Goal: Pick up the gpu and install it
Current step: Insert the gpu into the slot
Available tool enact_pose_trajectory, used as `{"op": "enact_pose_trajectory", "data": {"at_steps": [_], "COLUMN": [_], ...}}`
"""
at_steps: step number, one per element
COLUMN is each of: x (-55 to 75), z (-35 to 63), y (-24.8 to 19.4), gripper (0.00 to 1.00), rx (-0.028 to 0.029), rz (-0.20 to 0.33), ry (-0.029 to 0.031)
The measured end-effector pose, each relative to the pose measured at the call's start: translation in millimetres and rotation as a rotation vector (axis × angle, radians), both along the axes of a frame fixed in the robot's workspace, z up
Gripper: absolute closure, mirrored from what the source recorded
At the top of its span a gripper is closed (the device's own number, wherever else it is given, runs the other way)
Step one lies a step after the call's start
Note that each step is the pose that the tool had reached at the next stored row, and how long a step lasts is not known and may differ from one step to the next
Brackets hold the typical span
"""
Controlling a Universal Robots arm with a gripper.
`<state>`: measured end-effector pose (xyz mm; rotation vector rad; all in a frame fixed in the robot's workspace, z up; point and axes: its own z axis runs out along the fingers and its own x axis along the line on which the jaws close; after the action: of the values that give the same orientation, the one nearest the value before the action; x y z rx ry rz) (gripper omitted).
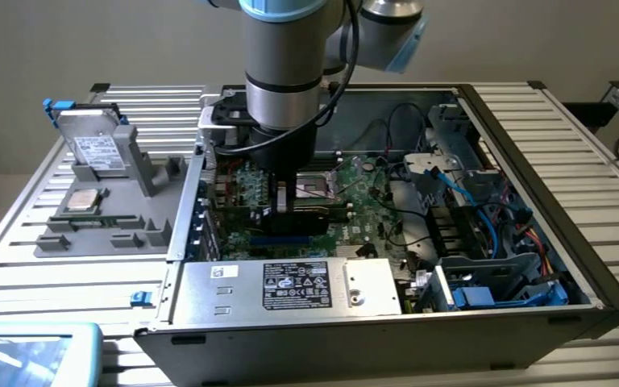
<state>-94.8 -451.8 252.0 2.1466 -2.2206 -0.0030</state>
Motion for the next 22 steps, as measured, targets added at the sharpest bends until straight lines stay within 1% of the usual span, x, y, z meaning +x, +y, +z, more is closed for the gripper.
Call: {"op": "enact_pose_trajectory", "data": {"at_steps": [4,8,18,22], "x": [0.0,0.0,0.0,0.0], "z": [0.0,0.0,-1.5,-2.9], "y": [0.4,2.8,2.9,2.8], "gripper": [0.72,0.72,0.72,0.72], "rx": [-0.0001,-0.0018,-0.0018,-0.0066], "rz": [0.0,0.0,0.0,0.0], "ry": [-0.0002,-0.0006,-0.0009,-0.0006]}}
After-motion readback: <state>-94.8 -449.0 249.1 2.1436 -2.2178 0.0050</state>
